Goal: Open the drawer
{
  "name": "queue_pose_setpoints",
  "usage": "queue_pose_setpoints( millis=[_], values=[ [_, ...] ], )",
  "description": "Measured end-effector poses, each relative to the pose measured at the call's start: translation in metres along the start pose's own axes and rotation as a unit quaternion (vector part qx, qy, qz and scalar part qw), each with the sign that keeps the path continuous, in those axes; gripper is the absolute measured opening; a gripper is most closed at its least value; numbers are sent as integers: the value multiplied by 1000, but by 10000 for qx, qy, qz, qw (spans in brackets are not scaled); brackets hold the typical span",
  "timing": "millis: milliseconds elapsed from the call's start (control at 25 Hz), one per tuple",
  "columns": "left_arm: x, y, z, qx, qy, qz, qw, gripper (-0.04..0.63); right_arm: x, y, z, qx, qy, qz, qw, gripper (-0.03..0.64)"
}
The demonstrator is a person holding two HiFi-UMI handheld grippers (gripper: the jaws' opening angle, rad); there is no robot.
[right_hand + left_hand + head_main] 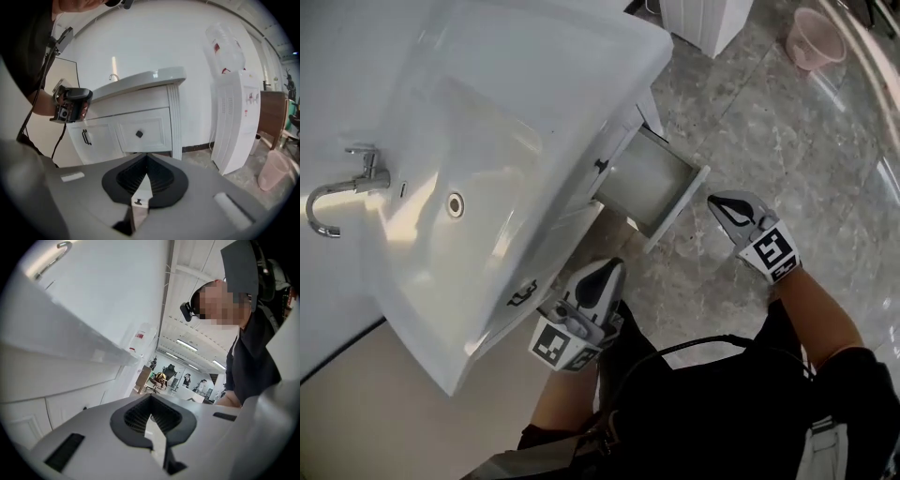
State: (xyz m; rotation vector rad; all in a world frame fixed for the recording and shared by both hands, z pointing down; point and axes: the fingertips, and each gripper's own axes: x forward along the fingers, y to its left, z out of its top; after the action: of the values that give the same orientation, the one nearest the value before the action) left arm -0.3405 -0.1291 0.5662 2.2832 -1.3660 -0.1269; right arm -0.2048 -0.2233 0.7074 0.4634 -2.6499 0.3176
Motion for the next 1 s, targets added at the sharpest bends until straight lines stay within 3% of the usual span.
queue_pose_setpoints(
  millis=[240, 360, 640, 800, 1000],
  values=[
    [-33, -25, 79, 113, -344, 253, 9990, 0, -27, 17, 122, -302, -293, 312, 9986, 2],
    [-65, -32, 122, 204, -672, 600, 9957, 0, -35, 43, 178, -504, -371, 585, 9963, 2],
    [-164, -37, 214, 414, -1676, 1506, 9734, 0, -15, 113, 305, -775, -623, 1364, 9856, 2],
    [-242, -26, 228, 241, -1915, 1856, 9635, 0, 23, 177, 363, -810, -713, 1716, 9792, 2],
    [-320, 18, 232, 166, -1683, 1835, 9684, 0, 80, 254, 426, -748, -864, 1747, 9780, 2]
  ],
)
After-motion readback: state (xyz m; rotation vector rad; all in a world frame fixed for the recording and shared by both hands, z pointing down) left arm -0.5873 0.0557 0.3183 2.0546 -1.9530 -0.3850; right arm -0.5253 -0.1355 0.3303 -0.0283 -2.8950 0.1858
